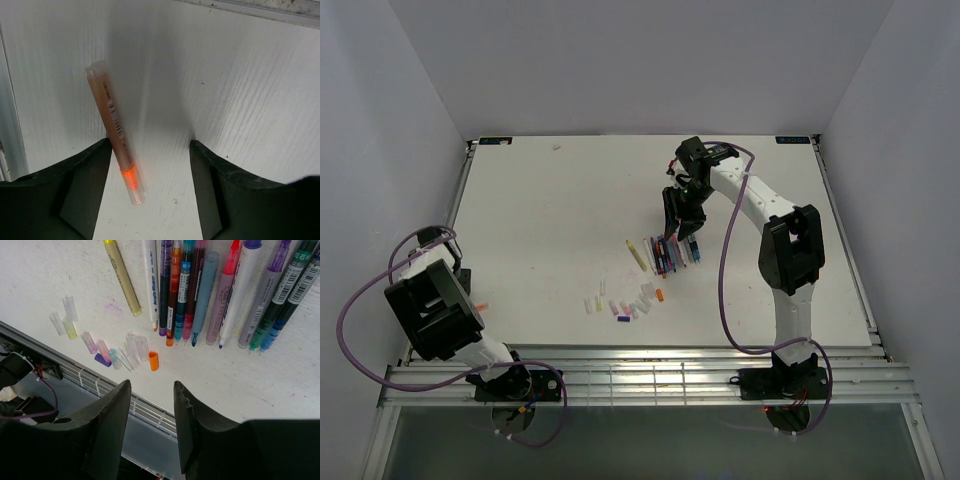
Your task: Open the pen caps
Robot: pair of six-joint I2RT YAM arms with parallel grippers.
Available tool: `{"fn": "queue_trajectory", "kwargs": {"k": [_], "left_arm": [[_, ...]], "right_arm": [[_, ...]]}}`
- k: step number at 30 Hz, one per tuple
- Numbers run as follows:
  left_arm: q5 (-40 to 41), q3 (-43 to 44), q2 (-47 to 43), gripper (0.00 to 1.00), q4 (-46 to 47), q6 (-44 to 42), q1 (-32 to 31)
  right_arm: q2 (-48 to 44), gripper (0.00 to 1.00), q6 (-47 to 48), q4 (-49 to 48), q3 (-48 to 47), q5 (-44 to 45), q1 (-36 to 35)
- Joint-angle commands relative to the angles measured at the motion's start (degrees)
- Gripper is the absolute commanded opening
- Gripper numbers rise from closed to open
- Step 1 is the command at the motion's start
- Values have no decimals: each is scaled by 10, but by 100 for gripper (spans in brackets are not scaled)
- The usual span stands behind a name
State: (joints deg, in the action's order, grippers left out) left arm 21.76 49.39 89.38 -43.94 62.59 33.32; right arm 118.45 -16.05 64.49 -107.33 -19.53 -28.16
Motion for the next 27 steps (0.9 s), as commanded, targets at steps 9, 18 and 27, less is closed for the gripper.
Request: {"fn": "queue_trajectory", "kwargs": {"k": [9,18,27], "left_arm": [[26,-40,18,54,-1,-1,10],[5,-49,33,9,24,-27,10],[-92,7,16,0,24,-80,-18]], "right_arm": [[-6,45,8,-9,-20,-1,-2],[-13,45,6,-15,-16,1,-2],[-30,45,3,-20,-16,12,-2]]}}
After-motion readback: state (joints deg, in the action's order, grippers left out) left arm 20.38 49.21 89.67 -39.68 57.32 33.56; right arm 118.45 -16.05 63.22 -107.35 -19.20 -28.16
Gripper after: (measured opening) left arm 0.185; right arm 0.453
